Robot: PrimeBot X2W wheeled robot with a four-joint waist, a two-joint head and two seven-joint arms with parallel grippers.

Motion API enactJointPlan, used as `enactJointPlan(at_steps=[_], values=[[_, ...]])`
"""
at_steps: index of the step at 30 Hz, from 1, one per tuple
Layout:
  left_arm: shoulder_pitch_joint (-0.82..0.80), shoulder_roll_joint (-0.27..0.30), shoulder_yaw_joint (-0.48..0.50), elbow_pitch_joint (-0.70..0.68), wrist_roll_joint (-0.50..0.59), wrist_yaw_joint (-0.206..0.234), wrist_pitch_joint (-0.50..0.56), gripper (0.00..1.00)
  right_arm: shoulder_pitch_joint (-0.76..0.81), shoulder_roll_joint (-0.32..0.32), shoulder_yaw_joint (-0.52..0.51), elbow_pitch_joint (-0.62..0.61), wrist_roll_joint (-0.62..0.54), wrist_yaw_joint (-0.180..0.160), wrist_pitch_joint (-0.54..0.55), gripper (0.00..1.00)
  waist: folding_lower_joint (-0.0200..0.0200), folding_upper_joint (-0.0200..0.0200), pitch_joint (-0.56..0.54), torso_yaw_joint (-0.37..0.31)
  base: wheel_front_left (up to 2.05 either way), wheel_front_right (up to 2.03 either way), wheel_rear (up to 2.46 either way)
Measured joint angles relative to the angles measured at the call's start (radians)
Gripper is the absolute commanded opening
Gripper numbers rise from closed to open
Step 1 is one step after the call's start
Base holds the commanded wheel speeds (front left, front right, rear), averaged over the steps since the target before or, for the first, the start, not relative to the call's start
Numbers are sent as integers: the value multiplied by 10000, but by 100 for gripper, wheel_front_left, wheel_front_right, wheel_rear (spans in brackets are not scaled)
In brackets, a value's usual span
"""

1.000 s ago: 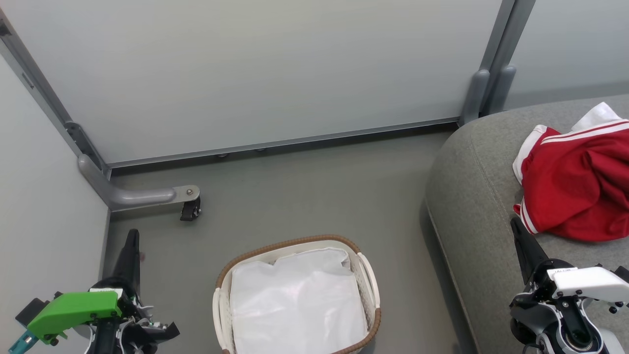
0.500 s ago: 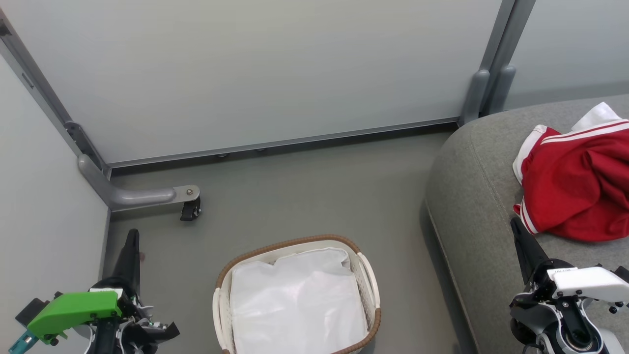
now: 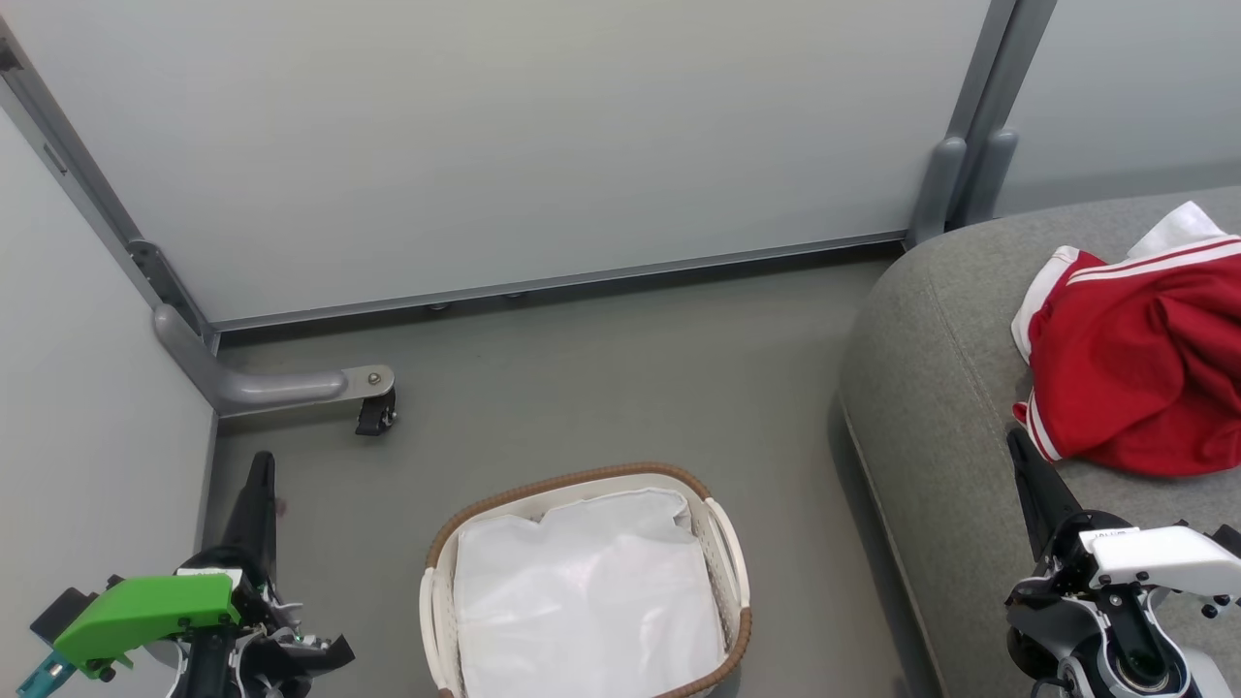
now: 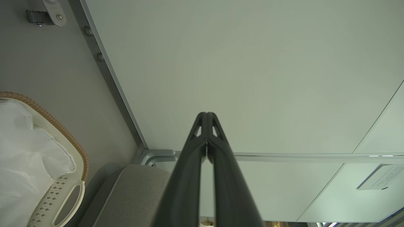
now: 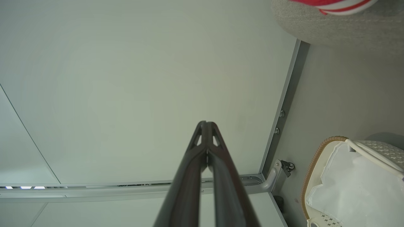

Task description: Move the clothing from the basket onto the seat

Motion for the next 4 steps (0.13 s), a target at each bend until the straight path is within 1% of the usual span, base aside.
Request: enactJointPlan(at_steps=[4], values=[[0,0,0,2,0,0,0,0,0,0,0,0,0,0,0,0,0,0,0,0,0,0,0]])
